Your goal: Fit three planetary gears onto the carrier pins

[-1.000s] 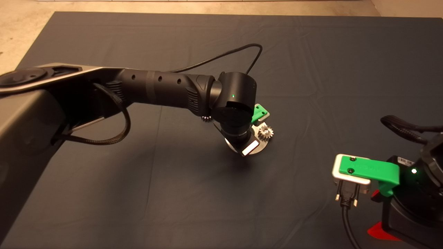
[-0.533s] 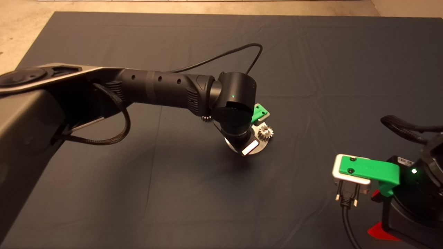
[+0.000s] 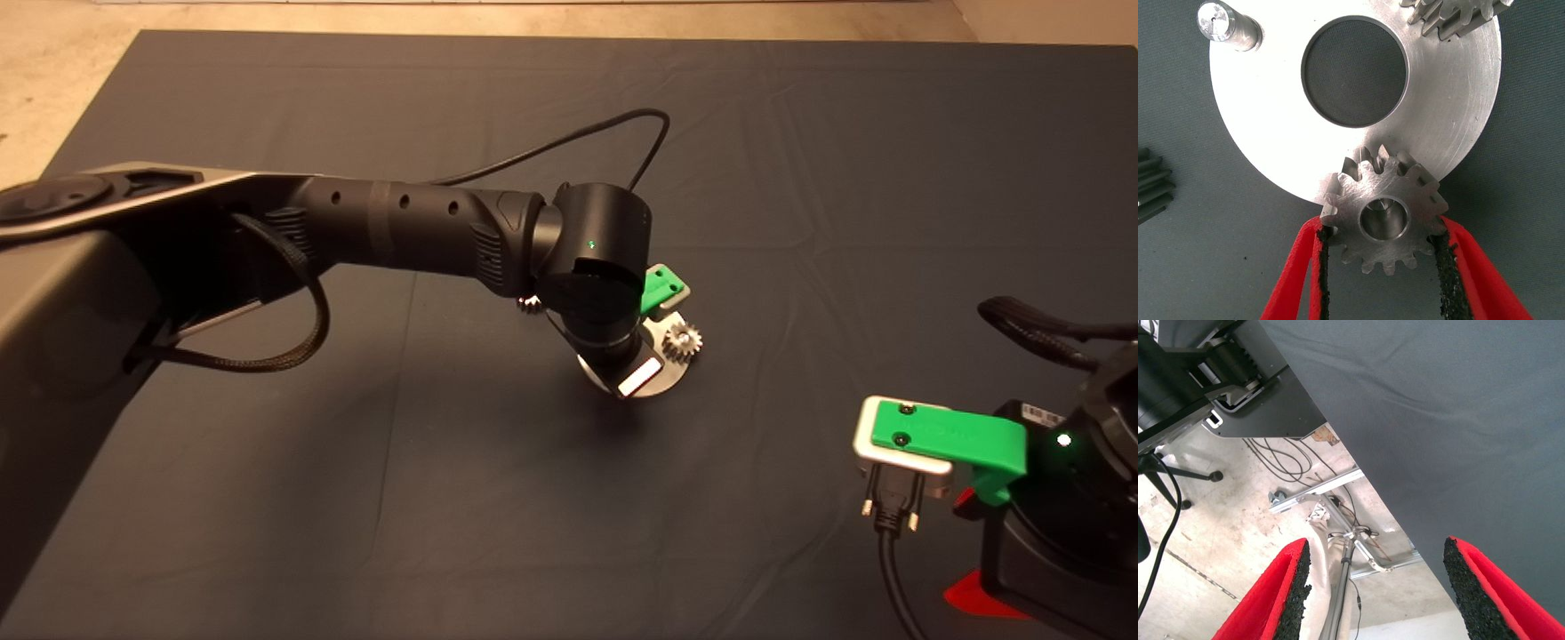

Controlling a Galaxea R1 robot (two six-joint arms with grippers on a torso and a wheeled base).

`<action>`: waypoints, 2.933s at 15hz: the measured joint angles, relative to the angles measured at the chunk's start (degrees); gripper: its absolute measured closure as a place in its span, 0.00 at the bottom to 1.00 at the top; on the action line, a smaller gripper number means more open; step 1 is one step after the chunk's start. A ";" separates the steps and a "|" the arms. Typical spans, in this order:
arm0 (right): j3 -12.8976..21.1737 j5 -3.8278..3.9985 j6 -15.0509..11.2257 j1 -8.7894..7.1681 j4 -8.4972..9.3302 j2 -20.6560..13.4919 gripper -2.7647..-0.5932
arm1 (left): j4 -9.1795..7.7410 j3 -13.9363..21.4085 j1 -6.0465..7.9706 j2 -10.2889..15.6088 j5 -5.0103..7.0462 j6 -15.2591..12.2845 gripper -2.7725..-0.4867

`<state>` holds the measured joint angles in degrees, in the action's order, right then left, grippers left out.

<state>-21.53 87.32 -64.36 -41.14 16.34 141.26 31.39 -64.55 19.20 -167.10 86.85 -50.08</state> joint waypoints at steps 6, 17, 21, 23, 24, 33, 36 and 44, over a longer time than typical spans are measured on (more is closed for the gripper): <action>0.00 0.00 0.00 0.00 0.00 0.00 0.60 | 0.00 0.05 0.00 0.15 -0.23 0.24 0.86; 0.00 0.05 0.05 0.00 0.00 0.00 0.60 | -0.59 1.07 -0.18 0.75 0.05 0.39 0.88; 0.00 0.05 0.22 0.00 0.00 0.00 0.60 | -0.69 1.07 -0.18 0.75 0.05 0.39 0.88; 0.00 0.05 0.22 0.00 0.00 0.00 0.60 | -0.69 1.07 -0.18 0.73 0.05 0.37 0.88; 0.00 0.05 0.22 0.00 0.00 0.00 0.60 | -0.69 1.07 -0.18 0.70 0.05 0.35 0.88; 0.00 0.02 0.22 0.00 0.00 0.00 0.60 | -0.69 1.05 -0.21 -0.02 0.74 -0.20 0.88; 0.00 0.00 0.22 0.00 0.00 0.00 0.60 | -0.69 1.05 -0.33 -0.24 0.91 -0.20 0.88; 0.00 0.00 0.22 0.00 0.00 0.00 0.60 | -0.57 0.90 -2.21 -0.39 0.60 -0.22 0.88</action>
<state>-21.53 87.32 -64.13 -41.14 16.34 141.26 30.82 -63.65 16.99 -167.50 87.46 -50.30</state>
